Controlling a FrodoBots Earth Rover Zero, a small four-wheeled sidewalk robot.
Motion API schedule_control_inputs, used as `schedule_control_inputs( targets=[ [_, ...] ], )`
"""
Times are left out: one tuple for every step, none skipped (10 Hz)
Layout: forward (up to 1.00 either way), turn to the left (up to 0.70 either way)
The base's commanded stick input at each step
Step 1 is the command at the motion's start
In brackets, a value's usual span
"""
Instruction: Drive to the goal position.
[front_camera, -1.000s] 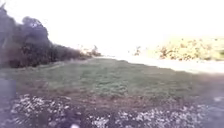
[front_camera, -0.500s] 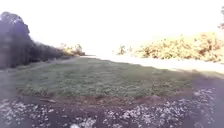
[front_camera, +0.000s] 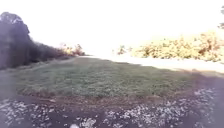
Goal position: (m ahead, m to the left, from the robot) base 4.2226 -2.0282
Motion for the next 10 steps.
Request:
schedule_control_inputs(
  targets=[
    [0.0, -0.85],
    [0.0, -0.85],
    [0.0, -0.85],
    [0.0, -0.85],
    [0.0, -0.85],
    [0.0, -0.85],
    [0.0, -0.85],
    [0.0, -0.85],
    [0.0, -0.85],
    [0.0, -0.85]
  ],
)
